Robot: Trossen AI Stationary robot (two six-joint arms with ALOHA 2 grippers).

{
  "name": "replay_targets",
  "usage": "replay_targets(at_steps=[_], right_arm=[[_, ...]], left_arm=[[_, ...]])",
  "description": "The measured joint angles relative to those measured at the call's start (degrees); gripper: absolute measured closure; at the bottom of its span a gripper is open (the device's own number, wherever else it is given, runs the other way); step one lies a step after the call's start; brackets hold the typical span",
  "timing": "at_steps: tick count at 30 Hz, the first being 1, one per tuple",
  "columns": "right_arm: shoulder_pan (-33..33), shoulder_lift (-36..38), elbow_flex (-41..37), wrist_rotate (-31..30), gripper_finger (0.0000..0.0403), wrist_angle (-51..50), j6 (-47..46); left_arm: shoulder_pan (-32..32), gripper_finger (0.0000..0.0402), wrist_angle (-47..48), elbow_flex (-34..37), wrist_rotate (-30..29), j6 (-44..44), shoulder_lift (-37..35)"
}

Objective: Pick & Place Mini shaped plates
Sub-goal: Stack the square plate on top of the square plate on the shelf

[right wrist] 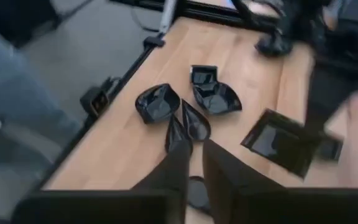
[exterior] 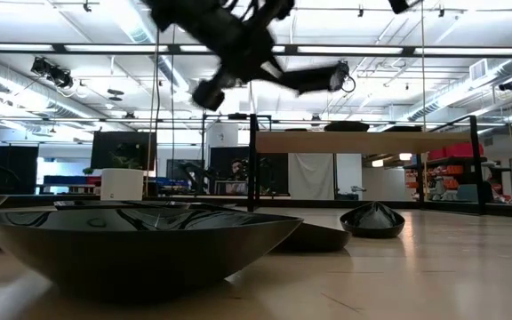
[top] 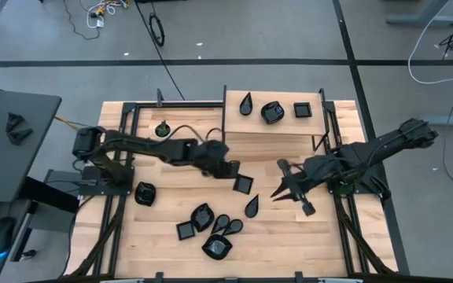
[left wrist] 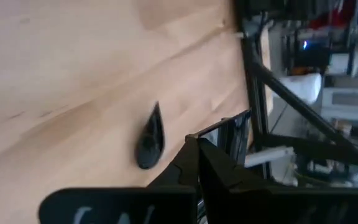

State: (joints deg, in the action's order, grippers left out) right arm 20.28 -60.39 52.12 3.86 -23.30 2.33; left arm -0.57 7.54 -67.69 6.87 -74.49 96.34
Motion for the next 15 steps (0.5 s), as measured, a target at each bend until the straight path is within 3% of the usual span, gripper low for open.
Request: replay_targets(at_steps=[8, 15], right_arm=[[0.64, -5.08, 0.04, -6.89, 0.0254, 0.81, 20.00], [1.59, -7.64, 0.02, -7.65, 0.0235, -3.00, 29.92]], left_arm=[[0.89, 0.0397, -0.24, -10.26, 7.93, 3.15, 7.84], [0.84, 0.0394, -0.40, -13.15, 9.84, 3.28, 10.95]])
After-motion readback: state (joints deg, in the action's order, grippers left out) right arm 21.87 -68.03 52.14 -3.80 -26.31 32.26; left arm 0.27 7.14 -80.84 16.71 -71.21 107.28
